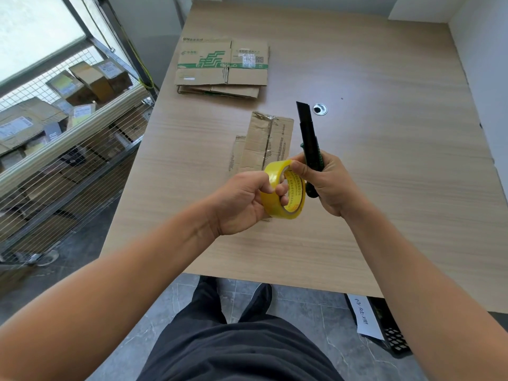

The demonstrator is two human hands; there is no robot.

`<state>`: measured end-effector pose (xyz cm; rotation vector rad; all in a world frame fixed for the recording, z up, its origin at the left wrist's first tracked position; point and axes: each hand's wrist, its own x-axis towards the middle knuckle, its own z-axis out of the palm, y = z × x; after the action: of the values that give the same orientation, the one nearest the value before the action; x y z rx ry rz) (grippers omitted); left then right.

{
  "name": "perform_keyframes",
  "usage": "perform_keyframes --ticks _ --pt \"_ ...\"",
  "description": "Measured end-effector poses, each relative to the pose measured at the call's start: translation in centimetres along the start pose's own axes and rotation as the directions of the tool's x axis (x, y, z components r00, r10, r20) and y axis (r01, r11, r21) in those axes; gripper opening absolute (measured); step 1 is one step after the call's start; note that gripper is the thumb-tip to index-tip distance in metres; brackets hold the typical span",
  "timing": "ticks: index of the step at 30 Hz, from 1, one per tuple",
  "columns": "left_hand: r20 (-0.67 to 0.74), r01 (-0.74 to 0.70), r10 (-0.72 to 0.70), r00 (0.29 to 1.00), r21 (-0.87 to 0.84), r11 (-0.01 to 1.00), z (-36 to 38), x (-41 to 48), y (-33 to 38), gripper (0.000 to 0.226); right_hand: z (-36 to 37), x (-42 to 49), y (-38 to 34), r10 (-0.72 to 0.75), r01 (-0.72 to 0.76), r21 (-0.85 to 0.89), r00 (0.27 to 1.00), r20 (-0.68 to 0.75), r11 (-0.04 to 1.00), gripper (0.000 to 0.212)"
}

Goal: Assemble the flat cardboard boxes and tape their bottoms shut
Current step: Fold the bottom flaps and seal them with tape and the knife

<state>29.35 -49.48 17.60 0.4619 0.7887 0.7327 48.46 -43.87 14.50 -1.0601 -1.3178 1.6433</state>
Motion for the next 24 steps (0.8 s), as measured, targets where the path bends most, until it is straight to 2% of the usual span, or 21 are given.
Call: perform_keyframes --ticks 3,8,12,14,16,20,24 --pt "-0.005 -0.027 0.028 1.0 0.04 0.999 -0.4 -0.5 -0.5 0.054 0.7 -0.3 0.8 -0.018 0.017 -0.025 0.998 -0.06 1.0 0.005" --pt "-0.124 -0.117 0.118 0.985 0.018 0.993 -2.1 -1.4 -0.2 0.05 2.3 -2.1 1.3 -0.143 0.087 -0.196 0.944 -0.297 0.977 0.005" --pt "-0.053 -0.126 0.129 0.99 0.07 0.99 -3.8 -2.7 0.6 0.057 5.1 -4.2 0.8 -0.274 0.199 -0.318 0.938 -0.212 0.927 0.01" --pt "0.038 -0.126 0.123 0.992 0.116 0.985 -4.5 -3.6 1.0 0.057 7.0 -4.6 0.8 -0.296 0.209 -0.42 0.943 -0.153 0.883 0.012" --pt "0.083 -0.132 0.12 0.989 0.162 0.978 -5.3 -4.6 1.2 0.056 9.0 -4.9 0.6 -0.319 0.211 -0.477 0.935 -0.157 0.853 0.016" --pt "0.083 -0.133 0.117 0.99 0.227 0.965 -6.9 -6.7 1.7 0.052 12.4 -5.6 0.5 -0.424 0.236 -0.605 0.886 -0.188 0.76 0.014" --pt "0.048 -0.104 0.094 0.994 0.274 0.956 -8.1 -8.7 1.9 0.051 15.0 -6.4 0.4 -0.517 0.277 -0.723 0.846 -0.128 0.633 0.012"
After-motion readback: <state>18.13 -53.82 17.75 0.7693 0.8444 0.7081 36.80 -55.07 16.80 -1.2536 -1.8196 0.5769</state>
